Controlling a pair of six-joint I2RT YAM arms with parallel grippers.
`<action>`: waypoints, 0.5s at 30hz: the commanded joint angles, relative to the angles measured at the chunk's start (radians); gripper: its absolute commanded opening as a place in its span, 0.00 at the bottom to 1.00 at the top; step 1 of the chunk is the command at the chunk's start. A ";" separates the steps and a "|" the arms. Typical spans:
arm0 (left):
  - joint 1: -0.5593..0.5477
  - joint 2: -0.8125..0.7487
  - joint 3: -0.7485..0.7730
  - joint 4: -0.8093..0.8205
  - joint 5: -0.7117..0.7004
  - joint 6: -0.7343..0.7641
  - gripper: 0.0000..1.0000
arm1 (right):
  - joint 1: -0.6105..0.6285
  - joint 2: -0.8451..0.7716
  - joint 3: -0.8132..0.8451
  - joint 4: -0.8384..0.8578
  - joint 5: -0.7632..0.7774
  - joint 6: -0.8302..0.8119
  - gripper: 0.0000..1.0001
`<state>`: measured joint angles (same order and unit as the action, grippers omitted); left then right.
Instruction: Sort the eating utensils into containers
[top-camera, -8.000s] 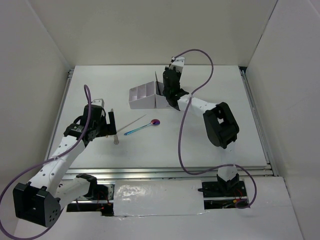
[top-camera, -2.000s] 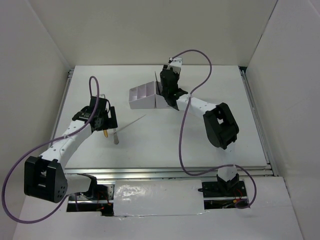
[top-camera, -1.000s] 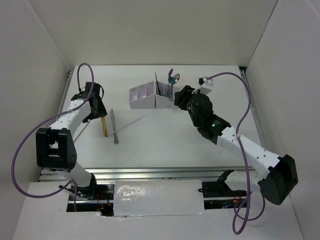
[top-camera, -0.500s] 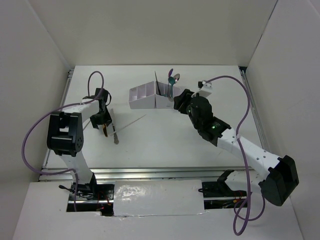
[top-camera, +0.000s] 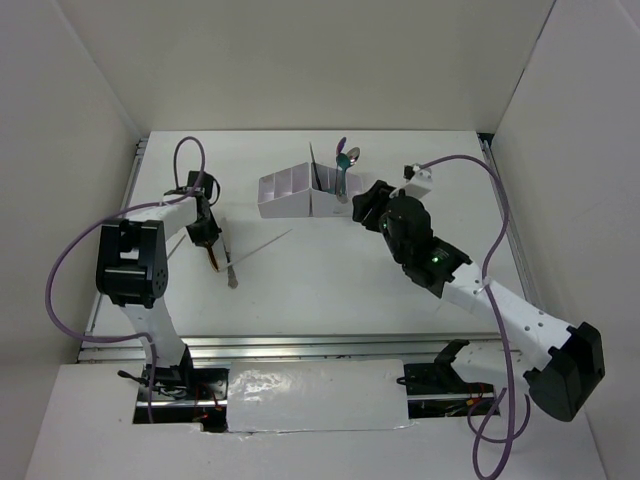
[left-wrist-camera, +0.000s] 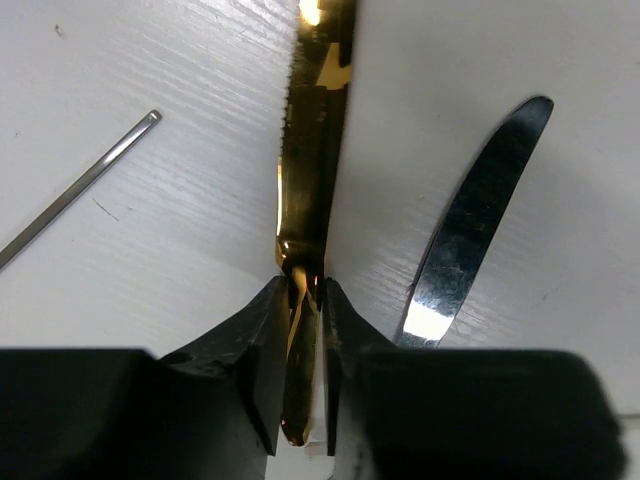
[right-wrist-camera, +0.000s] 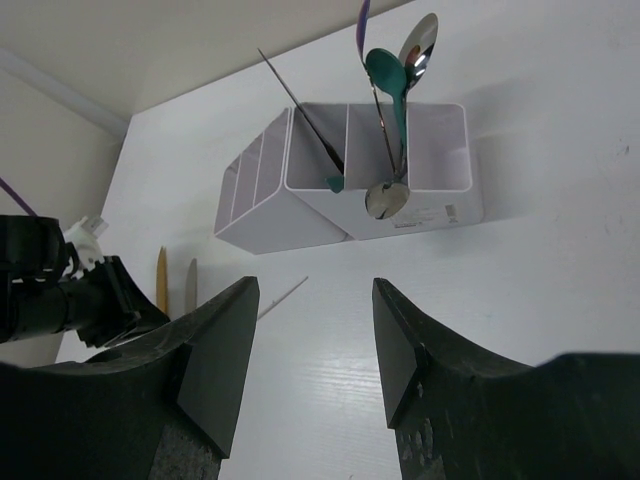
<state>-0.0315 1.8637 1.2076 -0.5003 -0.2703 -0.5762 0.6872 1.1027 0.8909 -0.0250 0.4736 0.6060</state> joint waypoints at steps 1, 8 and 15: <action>0.018 0.058 -0.014 0.006 0.016 0.009 0.26 | 0.012 -0.044 0.006 -0.032 0.042 0.024 0.57; 0.018 -0.004 0.052 -0.050 -0.015 0.039 0.14 | 0.018 -0.086 0.010 -0.066 0.076 0.032 0.57; -0.001 -0.166 0.155 -0.118 -0.063 0.134 0.03 | 0.023 -0.099 0.008 -0.082 0.096 0.046 0.57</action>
<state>-0.0227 1.8065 1.2781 -0.6003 -0.2947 -0.5076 0.6979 1.0286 0.8909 -0.0910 0.5377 0.6384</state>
